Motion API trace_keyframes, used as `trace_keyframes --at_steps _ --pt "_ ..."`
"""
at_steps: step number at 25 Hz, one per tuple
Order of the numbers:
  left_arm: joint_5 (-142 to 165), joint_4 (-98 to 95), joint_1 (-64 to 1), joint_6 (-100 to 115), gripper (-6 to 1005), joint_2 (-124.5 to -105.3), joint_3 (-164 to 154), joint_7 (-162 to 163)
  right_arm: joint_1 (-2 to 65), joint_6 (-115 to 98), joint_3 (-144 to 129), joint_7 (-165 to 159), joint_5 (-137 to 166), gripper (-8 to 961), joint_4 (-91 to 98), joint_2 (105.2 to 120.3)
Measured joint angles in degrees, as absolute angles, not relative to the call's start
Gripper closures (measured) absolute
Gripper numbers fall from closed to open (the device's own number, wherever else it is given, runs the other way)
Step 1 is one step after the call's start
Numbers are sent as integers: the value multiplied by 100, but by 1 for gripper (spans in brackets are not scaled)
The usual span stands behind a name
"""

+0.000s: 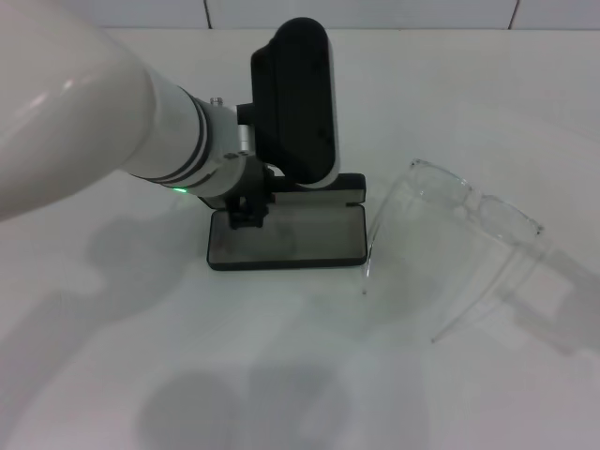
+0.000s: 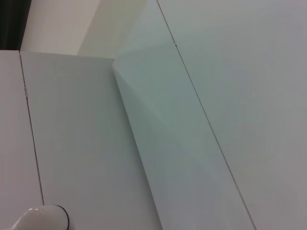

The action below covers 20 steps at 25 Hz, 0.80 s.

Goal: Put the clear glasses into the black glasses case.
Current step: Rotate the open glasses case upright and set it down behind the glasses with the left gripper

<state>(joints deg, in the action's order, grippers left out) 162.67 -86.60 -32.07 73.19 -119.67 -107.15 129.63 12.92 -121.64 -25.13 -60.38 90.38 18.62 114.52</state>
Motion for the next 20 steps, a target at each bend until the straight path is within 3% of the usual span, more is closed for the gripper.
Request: trace_keyframes --at_steps 20 --pt "16267 -8682 -3377 6838 784 -11979 -11327 13345 1292 -12142 -2442 -6025 9026 216 1863 11452"
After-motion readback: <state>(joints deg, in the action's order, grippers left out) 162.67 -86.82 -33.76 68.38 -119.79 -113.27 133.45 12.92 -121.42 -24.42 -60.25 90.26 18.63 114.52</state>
